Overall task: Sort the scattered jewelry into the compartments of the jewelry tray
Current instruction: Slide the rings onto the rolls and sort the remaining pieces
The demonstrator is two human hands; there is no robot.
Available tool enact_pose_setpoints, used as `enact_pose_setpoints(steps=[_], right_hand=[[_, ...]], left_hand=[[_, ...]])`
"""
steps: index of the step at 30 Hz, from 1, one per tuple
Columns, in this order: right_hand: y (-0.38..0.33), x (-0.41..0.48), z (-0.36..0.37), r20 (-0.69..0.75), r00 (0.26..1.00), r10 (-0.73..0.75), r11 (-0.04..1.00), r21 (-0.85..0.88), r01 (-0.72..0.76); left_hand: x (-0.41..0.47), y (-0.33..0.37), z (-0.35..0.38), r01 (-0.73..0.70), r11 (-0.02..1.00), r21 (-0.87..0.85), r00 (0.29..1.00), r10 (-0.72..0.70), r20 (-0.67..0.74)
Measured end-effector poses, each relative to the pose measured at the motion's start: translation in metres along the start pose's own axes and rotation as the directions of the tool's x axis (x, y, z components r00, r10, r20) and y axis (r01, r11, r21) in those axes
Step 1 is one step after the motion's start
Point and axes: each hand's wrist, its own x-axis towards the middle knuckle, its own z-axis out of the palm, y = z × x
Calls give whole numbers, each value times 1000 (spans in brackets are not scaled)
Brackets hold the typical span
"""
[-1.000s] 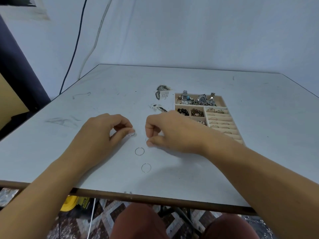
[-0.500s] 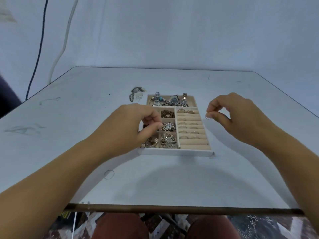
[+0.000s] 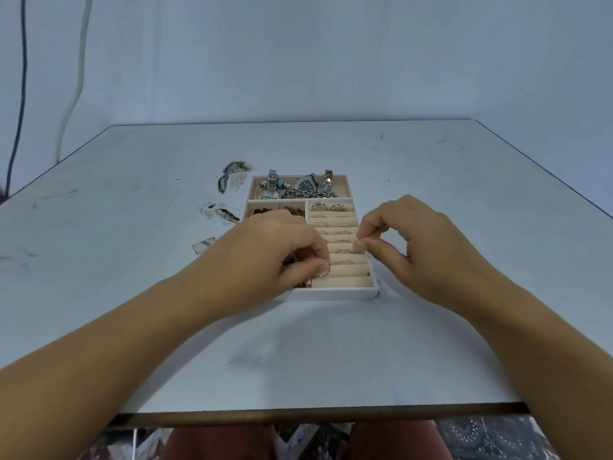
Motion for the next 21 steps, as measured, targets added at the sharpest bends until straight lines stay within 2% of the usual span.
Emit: enact_pose_setpoints(steps=[5, 10, 13, 15, 18, 21], right_hand=[[-1, -1, 1, 5, 1000, -15, 1000, 25, 15], [-3, -1, 3, 32, 999, -31, 998, 48, 29], [-4, -2, 3, 49, 998, -29, 998, 50, 26], [-5, -2, 2, 61, 998, -21, 998, 54, 18], [-7, -2, 3, 100, 995, -7, 998, 65, 0], [-7, -2, 5, 135, 991, -6, 999, 53, -2]], left_hand=[[8, 0, -2, -40, 998, 55, 996, 35, 84], [15, 1, -4, -7, 1000, 9, 986, 6, 166], [5, -2, -9, 63, 998, -31, 993, -60, 104], [-6, -10, -13, 119, 993, 28, 989, -121, 88], [-23, -23, -14, 196, 974, 116, 968, -211, 136], [-32, -26, -8, 273, 958, 82, 942, -284, 181]])
